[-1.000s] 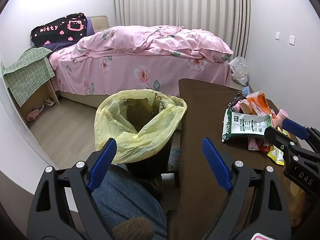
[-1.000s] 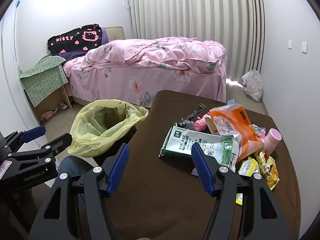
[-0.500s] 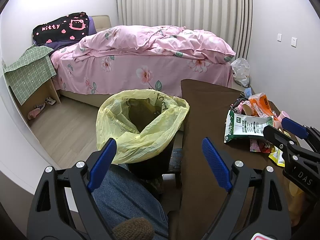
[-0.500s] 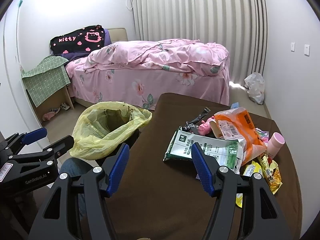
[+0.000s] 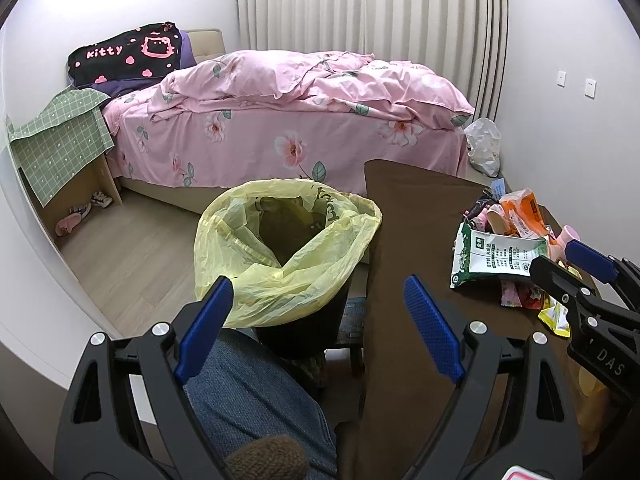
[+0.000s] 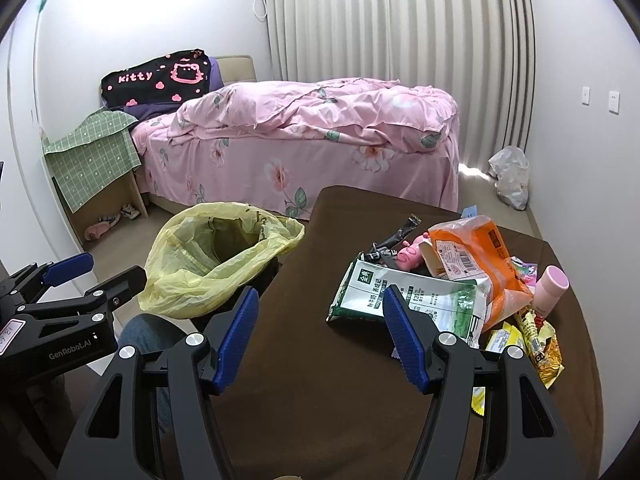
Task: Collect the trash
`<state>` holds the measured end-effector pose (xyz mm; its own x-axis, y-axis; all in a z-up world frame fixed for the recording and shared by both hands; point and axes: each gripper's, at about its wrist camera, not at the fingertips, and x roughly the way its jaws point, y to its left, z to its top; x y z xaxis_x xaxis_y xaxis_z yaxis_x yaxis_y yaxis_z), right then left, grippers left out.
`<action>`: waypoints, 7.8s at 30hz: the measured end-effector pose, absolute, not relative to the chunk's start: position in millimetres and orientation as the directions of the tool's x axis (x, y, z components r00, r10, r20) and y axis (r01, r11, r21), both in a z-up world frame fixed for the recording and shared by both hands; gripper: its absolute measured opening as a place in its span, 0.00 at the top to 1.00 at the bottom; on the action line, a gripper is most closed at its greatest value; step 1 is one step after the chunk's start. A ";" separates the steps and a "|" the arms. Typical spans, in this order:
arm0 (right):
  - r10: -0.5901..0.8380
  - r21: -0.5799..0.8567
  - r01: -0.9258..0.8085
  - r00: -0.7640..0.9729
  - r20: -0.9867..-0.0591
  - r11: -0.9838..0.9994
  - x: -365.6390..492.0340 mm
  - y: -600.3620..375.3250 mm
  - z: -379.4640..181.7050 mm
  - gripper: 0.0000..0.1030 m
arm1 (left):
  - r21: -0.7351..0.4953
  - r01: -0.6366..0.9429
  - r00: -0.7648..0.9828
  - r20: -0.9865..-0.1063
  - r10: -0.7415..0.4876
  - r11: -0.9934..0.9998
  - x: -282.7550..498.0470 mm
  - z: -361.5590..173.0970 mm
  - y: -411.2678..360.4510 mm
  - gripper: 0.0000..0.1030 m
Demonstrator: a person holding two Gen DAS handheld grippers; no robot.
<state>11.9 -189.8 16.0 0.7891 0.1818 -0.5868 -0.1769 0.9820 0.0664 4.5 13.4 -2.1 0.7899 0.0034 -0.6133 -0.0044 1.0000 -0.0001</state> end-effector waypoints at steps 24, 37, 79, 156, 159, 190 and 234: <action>0.182 0.065 -0.179 0.788 -0.587 0.982 10.8 -188.5 15.6 0.41 | -0.005 -0.017 0.792 -0.610 0.010 1.000 5.2 -1.5 16.8 0.20; 0.183 0.064 -0.180 0.787 -0.589 0.982 10.4 -188.1 15.4 0.41 | -0.005 -0.015 0.793 -0.610 0.009 1.000 4.9 -1.3 17.1 0.20; -0.099 0.037 0.169 0.724 -0.683 0.985 13.3 -384.6 -47.1 0.41 | -0.119 0.577 0.600 -0.611 -0.517 0.808 120.0 -39.4 -147.4 0.19; -0.057 0.062 0.151 0.676 -0.734 0.987 43.3 -413.0 -82.6 0.41 | -0.162 0.643 0.398 -0.764 -0.507 0.748 126.3 -43.9 -168.4 0.40; -0.015 0.096 0.121 0.692 -0.721 0.988 55.3 -411.0 -68.1 0.41 | -0.177 0.604 0.447 -0.731 -0.515 0.777 128.4 -38.9 -153.3 0.41; 0.096 0.005 -0.175 0.516 -0.851 0.985 355.0 -398.5 -88.2 0.96 | -0.316 0.467 0.543 -0.635 -0.549 0.826 162.2 -44.2 -108.1 0.42; 0.440 0.116 -0.458 0.705 -0.556 0.881 127.6 -233.4 63.1 0.97 | -0.168 0.122 0.820 -0.538 -0.195 0.978 124.2 59.3 43.1 0.43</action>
<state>127.6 -233.4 63.1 0.7051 0.4402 -0.5560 -0.4583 0.8811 0.1164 124.2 43.1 59.3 0.8200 -0.1948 -0.5382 0.1221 0.9782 -0.1681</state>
